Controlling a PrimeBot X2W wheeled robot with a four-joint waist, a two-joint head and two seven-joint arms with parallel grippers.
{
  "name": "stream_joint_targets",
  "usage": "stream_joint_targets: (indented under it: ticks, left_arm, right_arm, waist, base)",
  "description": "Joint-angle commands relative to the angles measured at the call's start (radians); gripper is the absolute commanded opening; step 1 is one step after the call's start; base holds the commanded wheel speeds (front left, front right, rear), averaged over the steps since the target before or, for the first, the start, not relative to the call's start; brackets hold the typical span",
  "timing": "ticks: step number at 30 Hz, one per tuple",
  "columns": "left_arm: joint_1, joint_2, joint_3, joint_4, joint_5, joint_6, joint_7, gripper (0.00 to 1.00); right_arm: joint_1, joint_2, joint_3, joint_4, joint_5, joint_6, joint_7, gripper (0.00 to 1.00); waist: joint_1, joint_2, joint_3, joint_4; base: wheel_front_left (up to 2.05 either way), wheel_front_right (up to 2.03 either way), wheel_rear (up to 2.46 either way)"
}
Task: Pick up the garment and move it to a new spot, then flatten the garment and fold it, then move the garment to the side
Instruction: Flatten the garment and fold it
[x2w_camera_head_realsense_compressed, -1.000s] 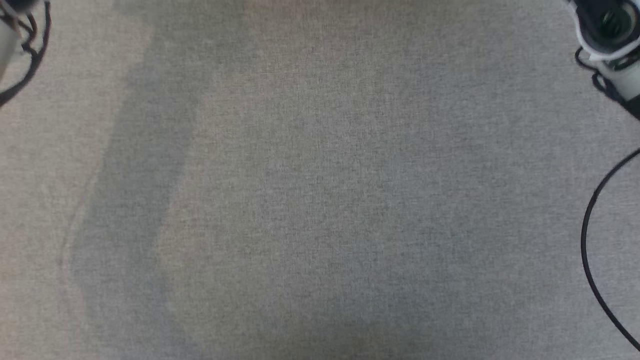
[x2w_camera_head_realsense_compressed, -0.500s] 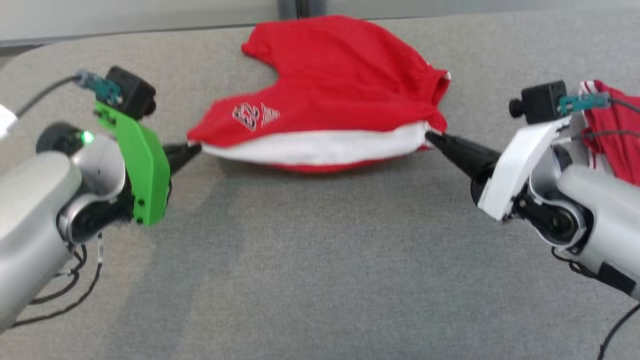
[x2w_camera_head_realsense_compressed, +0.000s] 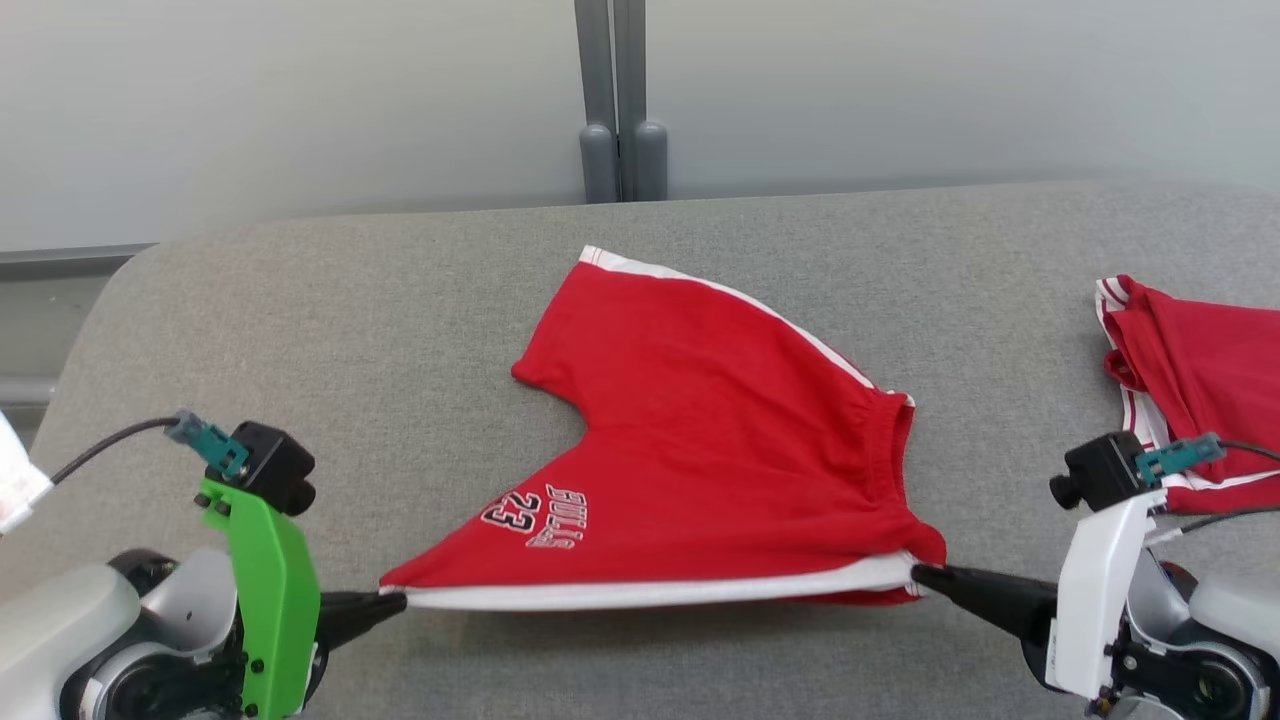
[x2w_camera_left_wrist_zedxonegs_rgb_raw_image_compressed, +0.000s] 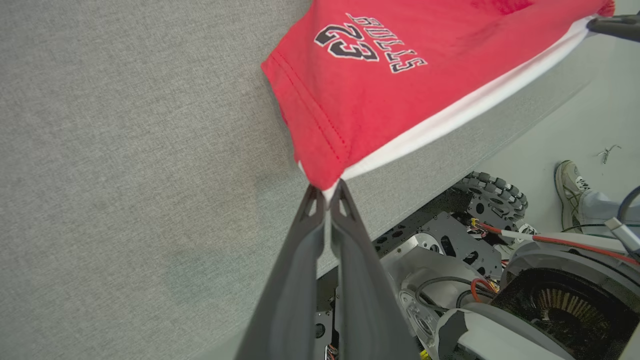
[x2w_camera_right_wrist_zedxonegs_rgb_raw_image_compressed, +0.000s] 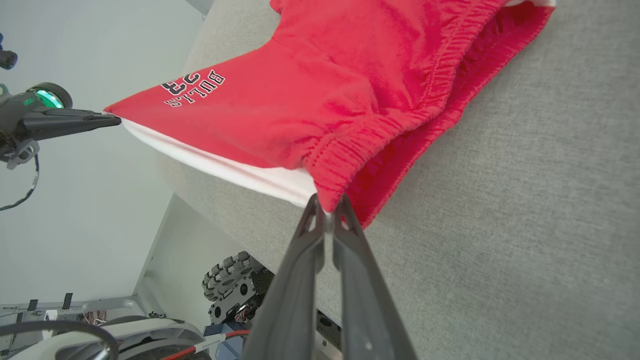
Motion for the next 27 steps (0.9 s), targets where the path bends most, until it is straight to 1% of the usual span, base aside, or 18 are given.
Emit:
stream_joint_targets:
  ticks: [1, 5, 9, 12, 15, 19, 24, 27]
  left_arm:
    - [0.025, 0.02, 0.0, -0.023, -0.022, 0.012, -0.001, 0.0]
    - [0.046, 0.064, 0.0, -0.088, -0.044, 0.028, 0.016, 0.0]
    - [0.019, 0.096, 0.015, -0.128, -0.057, 0.046, 0.034, 0.0]
    - [-0.015, 0.114, 0.029, -0.139, -0.061, 0.058, 0.065, 0.0]
    - [-0.061, 0.128, 0.04, -0.133, -0.055, 0.067, 0.118, 0.0]
    - [-0.145, 0.122, 0.075, -0.098, -0.055, 0.073, 0.178, 0.0]
    - [-0.272, 0.082, 0.115, -0.046, -0.067, 0.074, 0.283, 0.0]
    - [-0.345, 0.055, 0.133, -0.001, -0.049, 0.08, 0.331, 0.0]
  right_arm:
    - [0.027, -0.013, 0.001, -0.02, 0.014, 0.001, 0.0, 0.0]
    - [0.069, -0.056, 0.003, -0.059, 0.023, 0.001, 0.004, 0.0]
    - [0.052, -0.071, -0.005, -0.081, 0.018, 0.001, 0.011, 0.0]
    - [0.02, -0.064, -0.015, -0.079, 0.013, 0.001, 0.028, 0.0]
    - [-0.02, -0.035, -0.039, -0.081, 0.037, 0.001, 0.042, 0.0]
    - [-0.074, -0.01, -0.079, -0.073, 0.057, 0.001, 0.05, 0.0]
    - [-0.137, 0.018, -0.131, -0.06, 0.066, 0.001, 0.041, 0.0]
    - [-0.169, 0.037, -0.154, -0.052, 0.062, 0.001, 0.036, 0.0]
  waist:
    - [0.0001, 0.0, -0.005, -0.002]
    - [0.0001, 0.0, 0.015, -0.009]
    - [0.0001, 0.0, 0.045, -0.029]
    - [0.0001, 0.0, 0.075, -0.053]
    - [0.0001, 0.0, 0.117, -0.082]
    - [0.0001, 0.0, 0.188, -0.112]
    - [0.0001, 0.0, 0.298, -0.135]
    - [0.0001, 0.0, 0.359, -0.151]
  base:
    - [0.0, 0.0, 0.0]
    - [0.0, 0.0, 0.0]
    - [0.0, 0.0, 0.0]
    - [0.0, 0.0, 0.0]
    - [0.0, 0.0, 0.0]
    - [0.0, 0.0, 0.0]
    - [0.0, 0.0, 0.0]
    - [0.0, 0.0, 0.0]
